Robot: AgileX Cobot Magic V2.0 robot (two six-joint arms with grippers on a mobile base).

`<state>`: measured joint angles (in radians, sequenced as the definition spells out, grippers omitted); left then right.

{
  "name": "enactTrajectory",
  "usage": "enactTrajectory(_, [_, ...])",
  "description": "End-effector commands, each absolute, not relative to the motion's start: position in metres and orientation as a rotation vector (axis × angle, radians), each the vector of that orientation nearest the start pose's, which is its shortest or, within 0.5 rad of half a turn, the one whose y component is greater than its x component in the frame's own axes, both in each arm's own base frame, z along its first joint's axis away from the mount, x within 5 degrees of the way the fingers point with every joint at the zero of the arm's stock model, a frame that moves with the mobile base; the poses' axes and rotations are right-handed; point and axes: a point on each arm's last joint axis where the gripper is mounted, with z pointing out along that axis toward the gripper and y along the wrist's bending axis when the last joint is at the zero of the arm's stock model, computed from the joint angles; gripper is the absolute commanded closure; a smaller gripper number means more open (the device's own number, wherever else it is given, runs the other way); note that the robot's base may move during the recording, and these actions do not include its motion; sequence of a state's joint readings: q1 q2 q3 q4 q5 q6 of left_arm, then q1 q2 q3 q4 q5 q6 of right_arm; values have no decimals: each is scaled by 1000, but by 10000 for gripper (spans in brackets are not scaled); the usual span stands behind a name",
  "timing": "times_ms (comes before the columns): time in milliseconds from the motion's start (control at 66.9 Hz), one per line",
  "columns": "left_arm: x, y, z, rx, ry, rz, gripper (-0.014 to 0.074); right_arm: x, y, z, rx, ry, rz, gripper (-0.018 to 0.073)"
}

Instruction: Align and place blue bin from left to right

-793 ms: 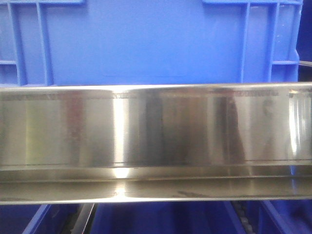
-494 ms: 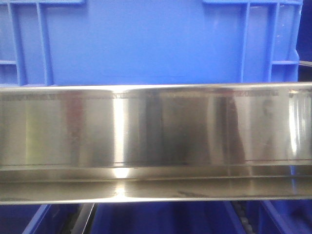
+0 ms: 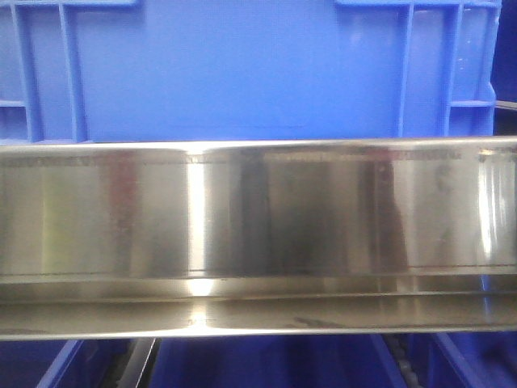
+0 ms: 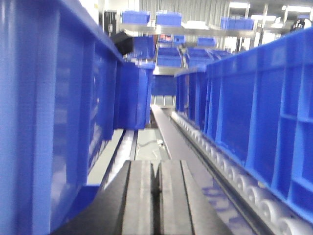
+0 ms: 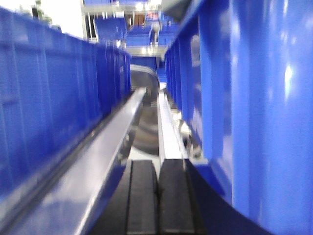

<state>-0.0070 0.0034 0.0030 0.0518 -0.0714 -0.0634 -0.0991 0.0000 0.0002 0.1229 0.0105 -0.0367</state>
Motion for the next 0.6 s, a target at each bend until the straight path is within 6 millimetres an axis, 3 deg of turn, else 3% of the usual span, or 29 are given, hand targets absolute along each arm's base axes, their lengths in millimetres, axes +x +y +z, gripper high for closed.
enactTrajectory(0, [55, -1, 223, 4, 1379, -25, 708, 55, -6, 217, 127, 1432, -22, 628])
enactTrajectory(120, [54, -1, 224, 4, 1377, -25, 708, 54, -6, 223, 130, 1368, -25, 628])
enactTrajectory(239, [47, -1, 256, 5, 1328, -18, 703, 53, -6, 232, 130, 1331, -23, 628])
enactTrajectory(329, [36, 0, 286, 10, 1329, 3, 646, 45, -4, 261, 119, 1340, -12, 625])
enactTrajectory(404, [29, 1, 314, 3, 1365, 10, 536, 35, -2, 287, 107, 1351, -3, 608])
enactTrajectory(479, [26, 2, 338, 3, 1403, 20, 407, 25, 0, 311, 96, 1358, 3, 519])
enactTrajectory(583, [31, 2, 371, -4, 1464, 24, 242, 20, 1, 344, 89, 1366, 7, 283])
